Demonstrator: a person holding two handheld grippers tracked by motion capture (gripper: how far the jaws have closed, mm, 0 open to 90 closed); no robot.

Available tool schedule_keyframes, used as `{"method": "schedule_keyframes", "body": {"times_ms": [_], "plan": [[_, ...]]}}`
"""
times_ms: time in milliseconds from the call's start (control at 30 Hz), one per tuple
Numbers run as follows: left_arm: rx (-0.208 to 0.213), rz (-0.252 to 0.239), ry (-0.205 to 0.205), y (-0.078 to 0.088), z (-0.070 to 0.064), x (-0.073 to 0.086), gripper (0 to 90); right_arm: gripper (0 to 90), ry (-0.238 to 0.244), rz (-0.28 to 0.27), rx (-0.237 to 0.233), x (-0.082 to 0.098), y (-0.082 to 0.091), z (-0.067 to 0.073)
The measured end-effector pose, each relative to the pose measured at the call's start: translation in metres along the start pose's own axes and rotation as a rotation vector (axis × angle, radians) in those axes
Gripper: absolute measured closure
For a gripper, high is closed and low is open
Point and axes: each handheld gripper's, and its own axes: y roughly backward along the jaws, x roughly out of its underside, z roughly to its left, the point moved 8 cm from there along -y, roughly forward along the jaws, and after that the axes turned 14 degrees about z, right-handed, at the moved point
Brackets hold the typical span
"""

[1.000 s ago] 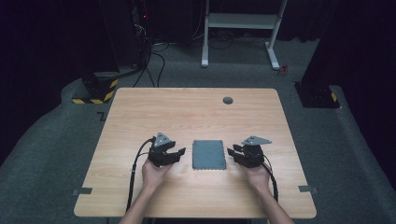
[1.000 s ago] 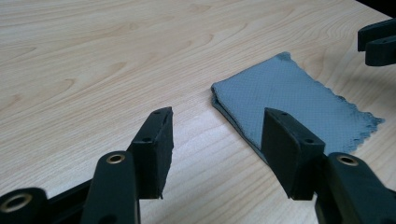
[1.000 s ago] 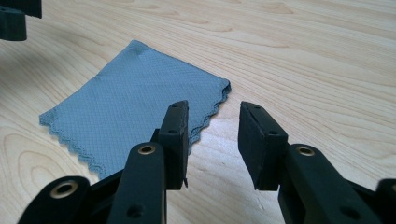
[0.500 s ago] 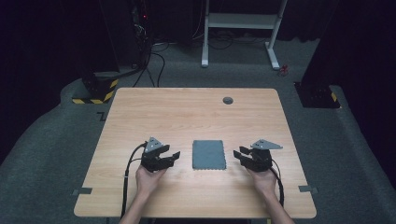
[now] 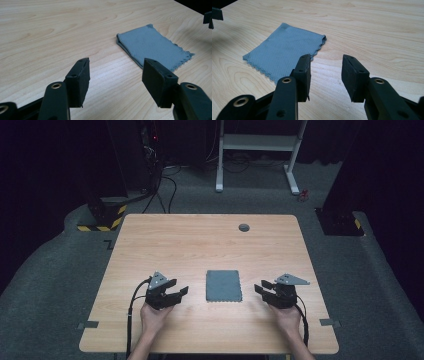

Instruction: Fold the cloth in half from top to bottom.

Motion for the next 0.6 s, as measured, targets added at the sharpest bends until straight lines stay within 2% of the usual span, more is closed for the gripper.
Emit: {"method": "schedule_keyframes", "body": {"times_ms": [367, 600], "plan": [[-0.016, 0.003, 0.003, 0.004, 0.001, 0.013, 39.2, 59.2, -0.024, -0.011, 0.006, 0.013, 0.009, -0.005], [-0.033, -0.003, 0.021, 0.007, 0.005, 0.020, 39.2, 59.1, -0.023, -0.013, 0.019, 0.020, 0.014, -0.008]]}}
